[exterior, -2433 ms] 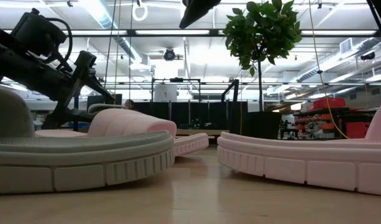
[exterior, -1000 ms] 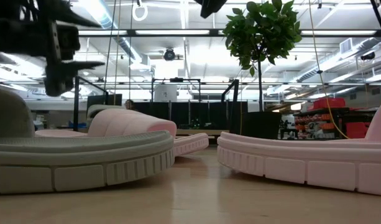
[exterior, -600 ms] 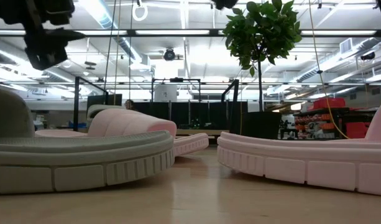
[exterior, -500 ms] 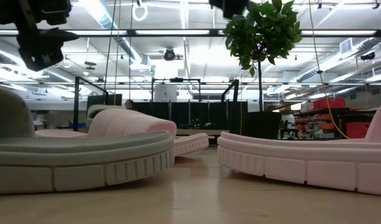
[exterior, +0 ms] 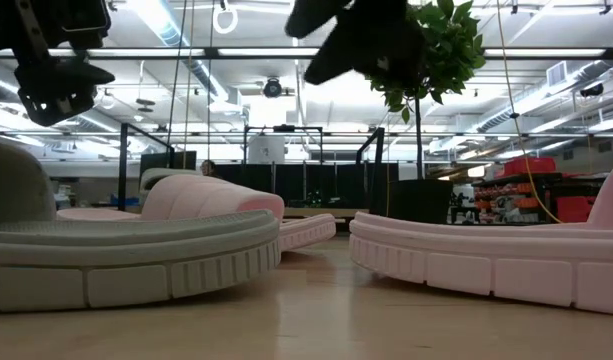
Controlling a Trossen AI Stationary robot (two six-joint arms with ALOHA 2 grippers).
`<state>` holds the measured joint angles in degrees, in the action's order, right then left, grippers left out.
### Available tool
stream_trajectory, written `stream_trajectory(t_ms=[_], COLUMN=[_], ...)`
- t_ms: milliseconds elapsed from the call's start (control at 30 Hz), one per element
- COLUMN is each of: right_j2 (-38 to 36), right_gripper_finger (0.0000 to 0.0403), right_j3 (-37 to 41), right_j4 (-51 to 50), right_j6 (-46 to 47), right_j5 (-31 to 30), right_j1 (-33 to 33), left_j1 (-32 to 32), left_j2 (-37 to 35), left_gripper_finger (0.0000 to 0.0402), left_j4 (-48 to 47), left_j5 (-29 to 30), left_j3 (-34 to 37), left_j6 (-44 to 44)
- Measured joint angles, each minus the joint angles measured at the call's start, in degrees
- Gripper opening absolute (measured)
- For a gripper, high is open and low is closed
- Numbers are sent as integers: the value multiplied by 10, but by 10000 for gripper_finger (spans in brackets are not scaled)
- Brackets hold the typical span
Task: Pick and place slides into the shelf
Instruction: Put the gray slide on the shelf
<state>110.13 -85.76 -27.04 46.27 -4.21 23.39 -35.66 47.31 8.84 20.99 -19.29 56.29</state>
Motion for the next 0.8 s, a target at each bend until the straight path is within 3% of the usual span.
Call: stream_trajectory(t_ms=[233, 400, 800], right_j2=[0, 5, 62], right_gripper_finger=[165, 165, 165], right_j3=[50, 58, 59], right_j4=[39, 87, 151], right_j6=[132, 198, 264], right_j5=[-35, -48, -18], right_j1=[4, 4, -8], left_j1=[-6, -12, -122], left_j2=[-1, -1, -1], left_gripper_finger=[283, 283, 283], left_j4=[-9, -17, -38], left_j5=[-10, -48, -63], left_j3=[0, 0, 1], left_j6=[-32, -80, -129])
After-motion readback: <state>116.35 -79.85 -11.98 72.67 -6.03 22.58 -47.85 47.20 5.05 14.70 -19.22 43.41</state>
